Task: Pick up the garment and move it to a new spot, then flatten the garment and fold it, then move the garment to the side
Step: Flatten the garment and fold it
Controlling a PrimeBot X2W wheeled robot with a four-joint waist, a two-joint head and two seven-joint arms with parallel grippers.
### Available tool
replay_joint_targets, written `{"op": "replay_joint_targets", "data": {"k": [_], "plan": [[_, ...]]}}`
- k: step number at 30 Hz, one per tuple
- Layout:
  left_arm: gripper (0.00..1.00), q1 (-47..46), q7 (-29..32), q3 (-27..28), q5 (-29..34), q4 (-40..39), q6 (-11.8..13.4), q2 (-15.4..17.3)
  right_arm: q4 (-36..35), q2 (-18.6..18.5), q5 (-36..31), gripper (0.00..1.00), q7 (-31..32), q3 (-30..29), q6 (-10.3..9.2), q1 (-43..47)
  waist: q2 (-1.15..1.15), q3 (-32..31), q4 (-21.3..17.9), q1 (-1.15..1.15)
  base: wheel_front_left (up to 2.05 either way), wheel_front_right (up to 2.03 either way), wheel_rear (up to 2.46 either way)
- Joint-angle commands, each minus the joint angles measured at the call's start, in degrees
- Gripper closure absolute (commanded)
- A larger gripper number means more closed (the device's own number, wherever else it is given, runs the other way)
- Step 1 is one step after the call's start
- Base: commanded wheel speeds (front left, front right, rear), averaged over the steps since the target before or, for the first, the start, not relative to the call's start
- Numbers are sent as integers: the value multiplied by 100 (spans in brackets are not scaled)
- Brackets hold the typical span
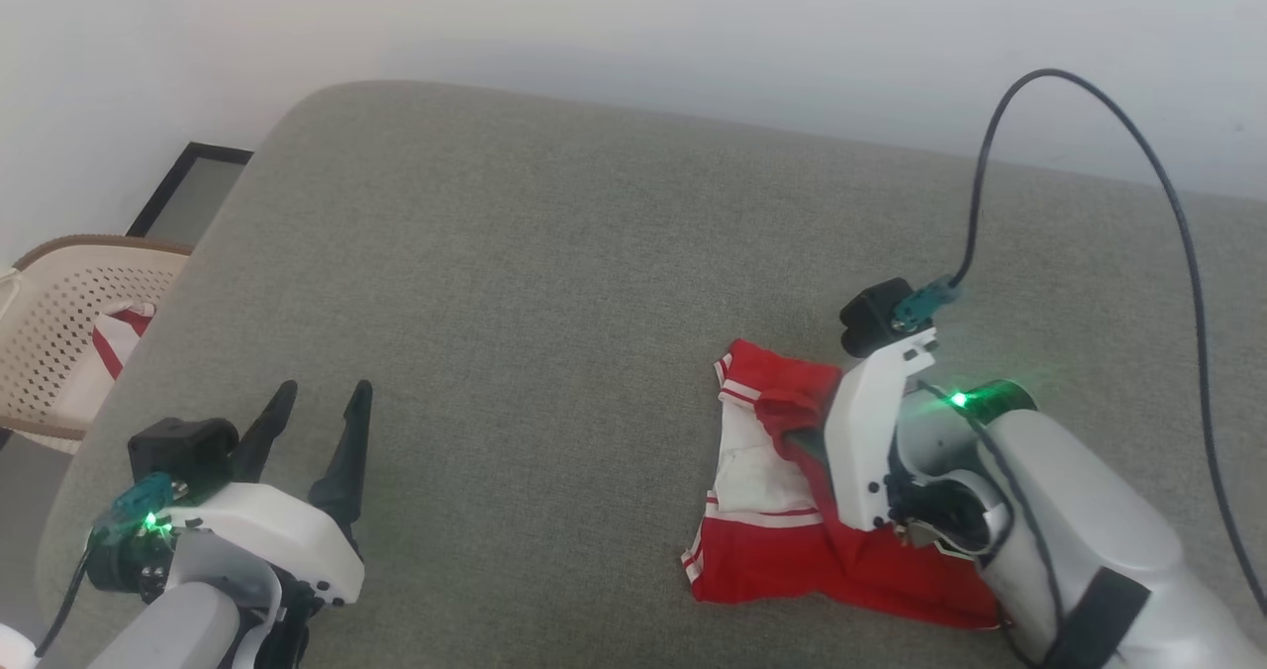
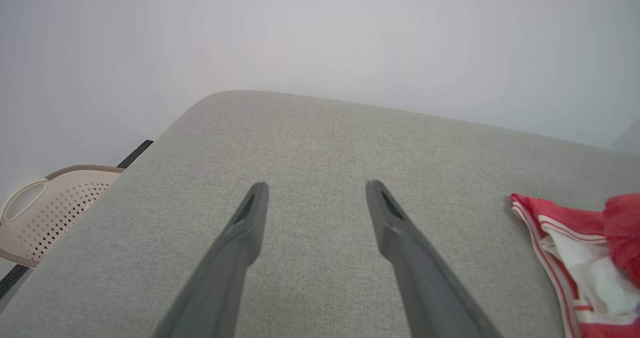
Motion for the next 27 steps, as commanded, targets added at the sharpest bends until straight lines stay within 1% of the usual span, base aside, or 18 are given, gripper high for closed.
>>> {"op": "replay_joint_targets", "data": {"k": [1, 4, 8, 12, 15, 21, 27], "plan": [[0, -31, -5, 2, -15, 45, -20, 5, 101, 42, -25, 0, -100, 77, -2, -122, 0, -14, -9, 0, 0, 0, 0], [0, 2, -26, 22, -37, 88, -54, 29, 258, 58, 95, 0, -192, 249, -3, -182, 0, -73, -58, 0, 0, 0, 0], [0, 88, -44, 47, -66, 116, -64, 67, 185, -59, 208, 0, -306, 429, -3, -212, 0, -150, -148, 0, 0, 0, 0], [0, 208, -65, 103, -96, 109, -52, 137, -43, -318, 357, 0, -594, 516, -3, -152, 0, -279, -316, 0, 0, 0, 0], [0, 349, -78, 139, -133, 91, -40, 196, -238, -568, 421, 0, -881, 466, -3, -21, 0, -386, -457, 0, 0, 0, 0], [0, 640, -110, 224, -140, 38, 0, 328, -559, -1079, 287, 0, -1534, 130, -3, 354, 0, -613, -753, 0, 0, 0, 0], [0, 882, -139, 325, -176, -63, 40, 427, -820, -1405, -1, 0, -2352, -505, -3, 819, 0, -710, -1025, 0, 0, 0, 0]]}}
